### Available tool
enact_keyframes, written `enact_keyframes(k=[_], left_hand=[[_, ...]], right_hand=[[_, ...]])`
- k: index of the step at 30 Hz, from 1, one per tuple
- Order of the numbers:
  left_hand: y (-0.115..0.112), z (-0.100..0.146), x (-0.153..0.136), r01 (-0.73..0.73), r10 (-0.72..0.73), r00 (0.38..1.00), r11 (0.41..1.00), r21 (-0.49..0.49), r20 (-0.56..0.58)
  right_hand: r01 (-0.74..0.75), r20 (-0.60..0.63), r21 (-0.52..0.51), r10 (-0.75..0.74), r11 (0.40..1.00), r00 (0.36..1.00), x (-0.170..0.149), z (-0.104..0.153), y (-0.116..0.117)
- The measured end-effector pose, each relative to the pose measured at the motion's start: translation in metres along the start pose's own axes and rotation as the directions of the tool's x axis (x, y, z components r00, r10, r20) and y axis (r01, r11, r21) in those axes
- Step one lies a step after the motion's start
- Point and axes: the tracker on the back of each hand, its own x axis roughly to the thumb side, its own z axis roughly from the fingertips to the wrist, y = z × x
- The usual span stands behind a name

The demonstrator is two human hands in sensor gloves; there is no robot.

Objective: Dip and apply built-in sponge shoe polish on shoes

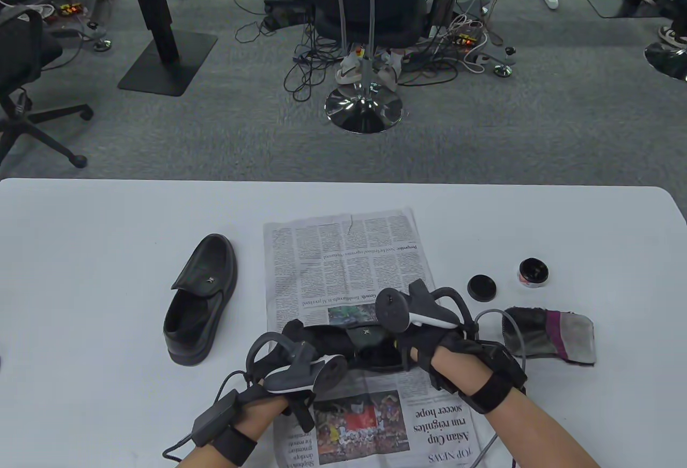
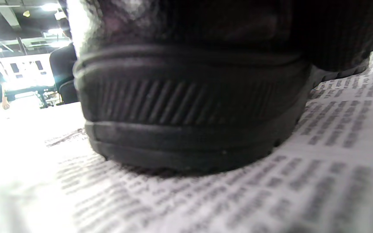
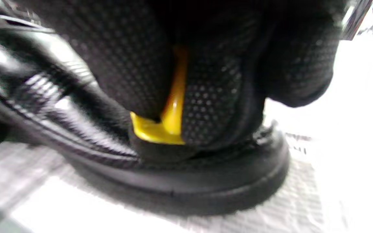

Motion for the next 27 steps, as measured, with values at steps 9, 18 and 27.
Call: enact_keyframes(k=[9, 18, 27], left_hand=[[0.0, -0.001, 0.001, -0.001, 0.001, 1.0, 1.0, -0.009, 0.001], [0.0, -0.001, 0.0, -0.006, 0.006, 1.0, 1.0, -0.002, 0.011], [0.001, 0.0, -0.001, -0.006, 0.006, 1.0, 1.0, 0.006, 0.004]], right_hand=[[0.098, 0.045, 0.028, -0.099, 0.995, 0.994, -0.01, 0.005, 0.001], [0.148, 0.044, -0.054, -0.145, 0.988, 0.988, -0.026, 0.005, 0.005], [-0.001, -0.008, -0.305, -0.001, 0.952, 1.0, -0.018, 0.006, 0.004]])
